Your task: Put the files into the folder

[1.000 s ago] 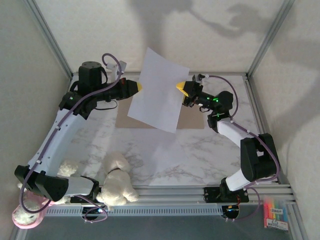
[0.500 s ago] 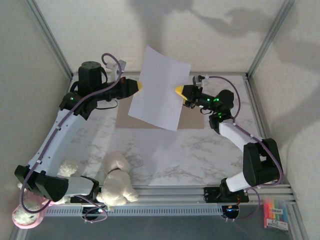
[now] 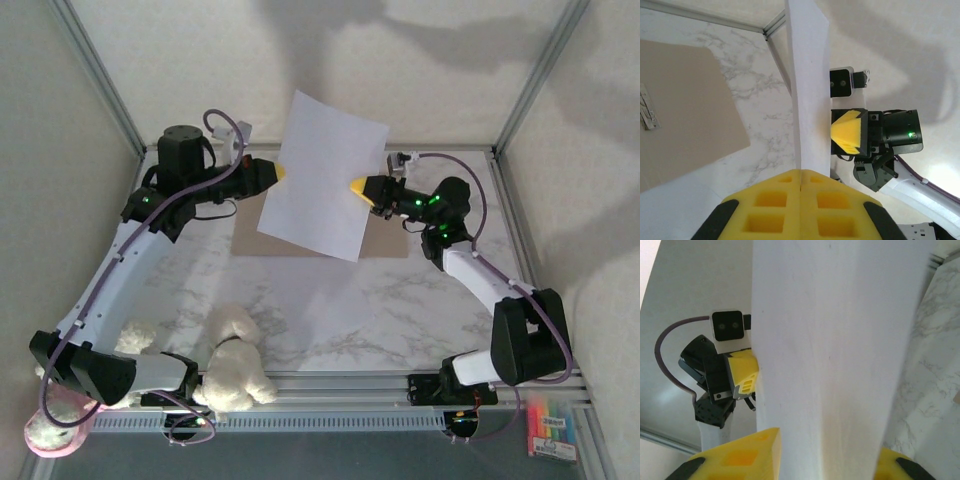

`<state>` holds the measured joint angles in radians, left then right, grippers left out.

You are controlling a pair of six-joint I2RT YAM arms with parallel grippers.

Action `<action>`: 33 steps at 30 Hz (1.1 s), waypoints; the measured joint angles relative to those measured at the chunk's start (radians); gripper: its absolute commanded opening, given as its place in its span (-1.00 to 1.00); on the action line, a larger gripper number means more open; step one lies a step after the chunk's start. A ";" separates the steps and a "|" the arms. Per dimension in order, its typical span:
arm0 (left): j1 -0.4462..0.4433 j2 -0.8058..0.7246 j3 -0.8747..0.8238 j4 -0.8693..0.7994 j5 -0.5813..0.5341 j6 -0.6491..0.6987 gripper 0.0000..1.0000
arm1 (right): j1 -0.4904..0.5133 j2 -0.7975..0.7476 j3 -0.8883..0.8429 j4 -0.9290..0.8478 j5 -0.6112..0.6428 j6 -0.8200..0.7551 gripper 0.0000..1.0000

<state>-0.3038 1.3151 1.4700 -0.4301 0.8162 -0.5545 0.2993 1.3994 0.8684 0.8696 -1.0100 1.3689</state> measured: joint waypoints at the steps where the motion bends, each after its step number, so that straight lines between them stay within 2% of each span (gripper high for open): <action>1: 0.000 0.000 0.000 0.004 0.000 0.000 -1.00 | 0.000 0.000 0.000 -0.004 -0.004 -0.003 -0.45; 6: 0.000 0.000 -0.001 0.011 0.001 -0.004 -1.00 | 0.000 -0.006 0.000 -0.031 -0.009 -0.026 -0.51; 14: 0.000 -0.005 -0.021 0.026 0.026 -0.008 -1.00 | 0.000 -0.029 0.000 -0.071 -0.012 -0.054 -0.50; 20: 0.000 -0.008 -0.037 0.041 0.052 -0.009 -1.00 | 0.000 -0.039 0.000 -0.083 -0.013 -0.067 -0.74; 33: 0.000 -0.032 -0.055 0.054 0.087 -0.010 -1.00 | 0.001 -0.087 0.000 -0.207 -0.013 -0.144 -0.54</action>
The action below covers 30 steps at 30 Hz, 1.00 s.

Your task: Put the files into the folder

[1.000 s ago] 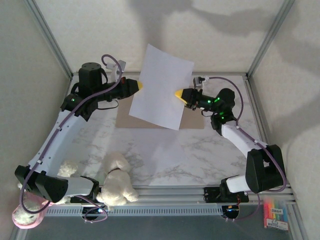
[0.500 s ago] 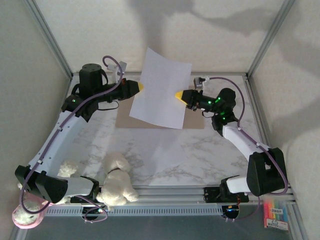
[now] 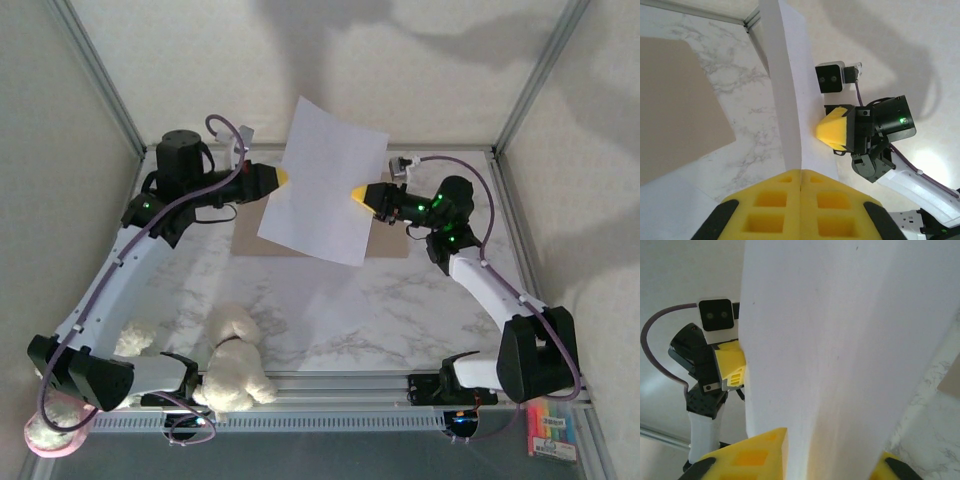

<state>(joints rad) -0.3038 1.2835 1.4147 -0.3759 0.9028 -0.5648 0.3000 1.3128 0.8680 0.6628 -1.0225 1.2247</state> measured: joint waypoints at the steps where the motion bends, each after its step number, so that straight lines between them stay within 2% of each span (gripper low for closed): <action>1: 0.000 -0.002 -0.003 0.000 0.003 0.000 -1.00 | 0.000 0.000 0.000 -0.007 0.000 -0.003 -0.55; 6: 0.000 -0.010 -0.010 0.002 0.014 0.001 -1.00 | 0.000 -0.001 0.000 -0.029 0.000 -0.011 -0.69; 8: 0.000 -0.010 -0.011 0.002 0.018 0.003 -1.00 | 0.000 -0.003 0.000 -0.037 0.001 -0.016 -0.79; 10: 0.000 -0.011 -0.011 0.002 0.018 0.004 -1.00 | 0.000 -0.008 0.000 -0.043 0.001 -0.026 -1.00; 11: 0.000 -0.011 -0.011 0.002 0.018 0.004 -1.00 | 0.000 -0.012 0.000 -0.050 0.002 -0.026 -1.00; 12: 0.000 -0.012 -0.011 0.002 0.018 0.005 -0.86 | 0.000 -0.016 0.000 -0.056 0.004 -0.036 -1.00; 16: 0.000 -0.015 -0.016 0.003 0.017 0.016 0.36 | 0.000 -0.040 0.002 -0.126 0.008 -0.088 -1.00; 17: 0.000 -0.015 -0.018 0.001 0.014 0.018 0.60 | 0.000 -0.048 0.004 -0.164 0.012 -0.112 -1.00; 18: 0.000 -0.015 -0.018 0.001 0.012 0.019 0.74 | 0.000 -0.056 0.010 -0.211 0.018 -0.143 -1.00; 20: 0.000 -0.015 -0.020 -0.001 -0.010 0.021 0.91 | 0.000 -0.073 0.040 -0.343 0.043 -0.226 -1.00; 22: 0.001 -0.015 -0.020 -0.010 -0.059 0.033 0.99 | 0.000 -0.087 0.081 -0.474 0.072 -0.320 -1.00; 26: 0.006 -0.014 -0.020 -0.048 -0.208 0.049 0.99 | 0.000 -0.109 0.174 -0.743 0.158 -0.515 -1.00; 30: 0.010 0.007 -0.020 -0.045 -0.301 0.049 0.99 | 0.000 -0.088 0.275 -1.019 0.278 -0.688 -1.00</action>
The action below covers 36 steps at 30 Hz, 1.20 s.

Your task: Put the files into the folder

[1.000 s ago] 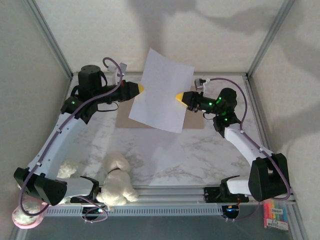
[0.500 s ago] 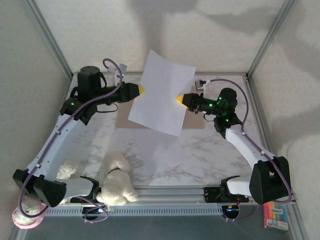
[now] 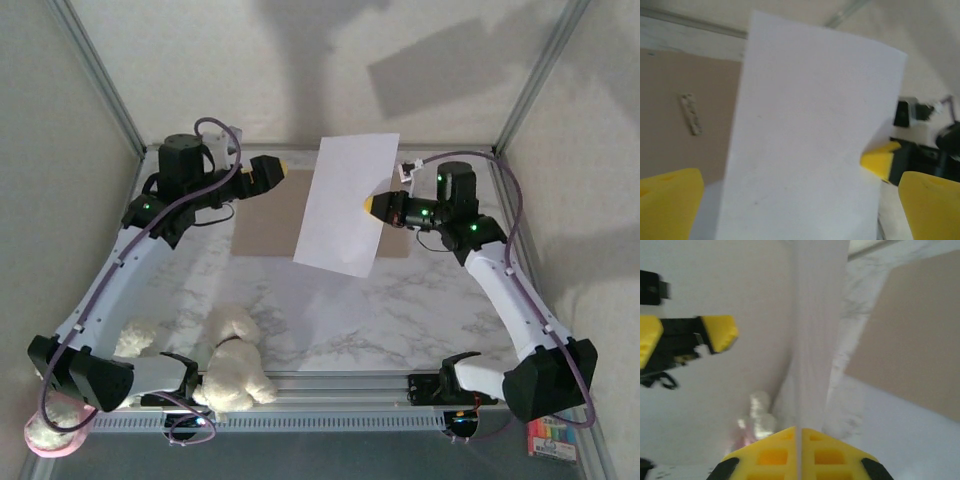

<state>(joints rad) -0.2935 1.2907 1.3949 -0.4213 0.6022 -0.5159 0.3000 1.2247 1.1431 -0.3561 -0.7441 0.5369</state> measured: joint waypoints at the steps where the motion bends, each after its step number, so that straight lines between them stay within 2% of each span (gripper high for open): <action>1: 0.001 0.015 0.000 0.006 -0.013 0.000 0.99 | 0.000 0.013 0.027 -0.064 0.029 -0.039 -1.00; 5: 0.000 0.119 0.000 0.052 -0.047 -0.003 0.90 | 0.000 0.027 0.070 -0.242 0.114 -0.148 -1.00; 11: -0.025 0.338 0.009 0.100 -0.115 -0.008 0.76 | 0.000 -0.033 0.072 -0.370 0.165 -0.243 -1.00; 22: -0.172 0.749 0.264 0.117 -0.235 -0.034 0.56 | 0.000 -0.205 0.130 -0.471 0.273 -0.357 -1.00; 28: -0.231 0.863 0.312 0.126 -0.275 -0.067 0.52 | 0.000 -0.214 0.162 -0.531 0.399 -0.370 -1.00; 36: -0.284 0.905 0.280 0.153 -0.285 -0.102 0.47 | 0.000 -0.277 0.192 -0.563 0.544 -0.370 -1.00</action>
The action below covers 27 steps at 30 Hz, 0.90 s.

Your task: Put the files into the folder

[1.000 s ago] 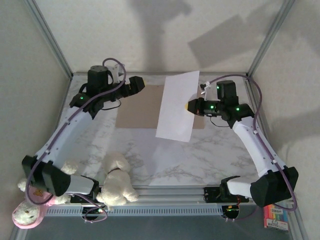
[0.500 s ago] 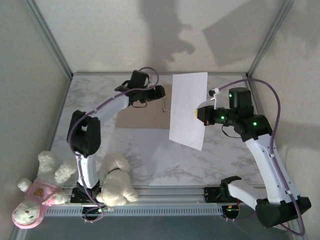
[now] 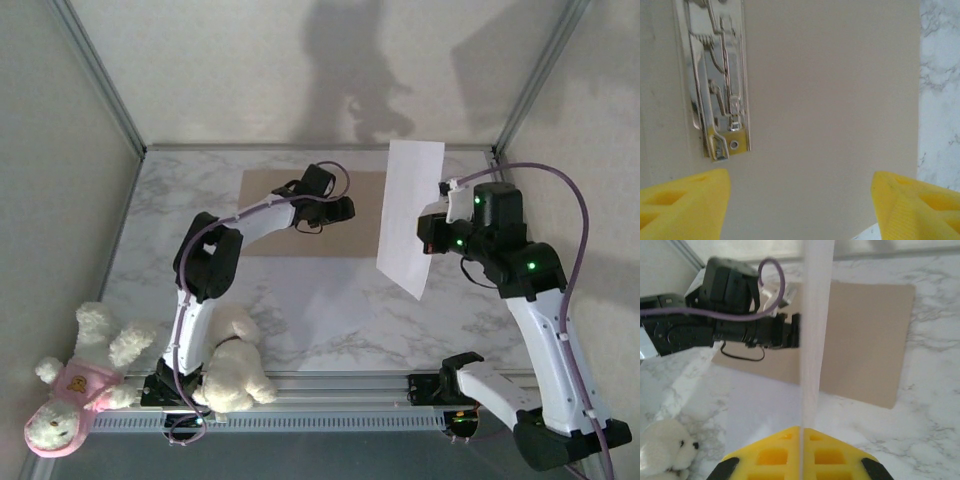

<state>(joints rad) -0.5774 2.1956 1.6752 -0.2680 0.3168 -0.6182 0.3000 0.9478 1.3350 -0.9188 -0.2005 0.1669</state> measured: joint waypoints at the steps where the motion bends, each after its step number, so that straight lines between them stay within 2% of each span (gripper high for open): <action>1: -0.005 0.000 -0.011 0.008 0.000 -0.005 0.47 | 0.000 -0.009 0.004 -0.001 0.019 0.000 -1.00; 9: -0.048 0.000 -0.098 0.046 -0.003 -0.036 0.45 | 0.000 -0.048 0.047 -0.013 0.099 0.000 -1.00; 22: -0.183 0.001 -0.127 0.136 -0.003 -0.116 0.42 | 0.000 -0.048 0.056 -0.014 0.091 0.000 -1.00; 27: -0.202 -0.002 -0.152 0.164 0.000 -0.116 0.43 | -0.001 -0.048 0.056 -0.013 0.063 0.005 -1.00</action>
<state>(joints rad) -0.7792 2.1937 1.5234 -0.1040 0.3164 -0.7338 0.2993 0.9001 1.3914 -0.9314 -0.1375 0.1715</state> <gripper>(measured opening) 0.712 0.055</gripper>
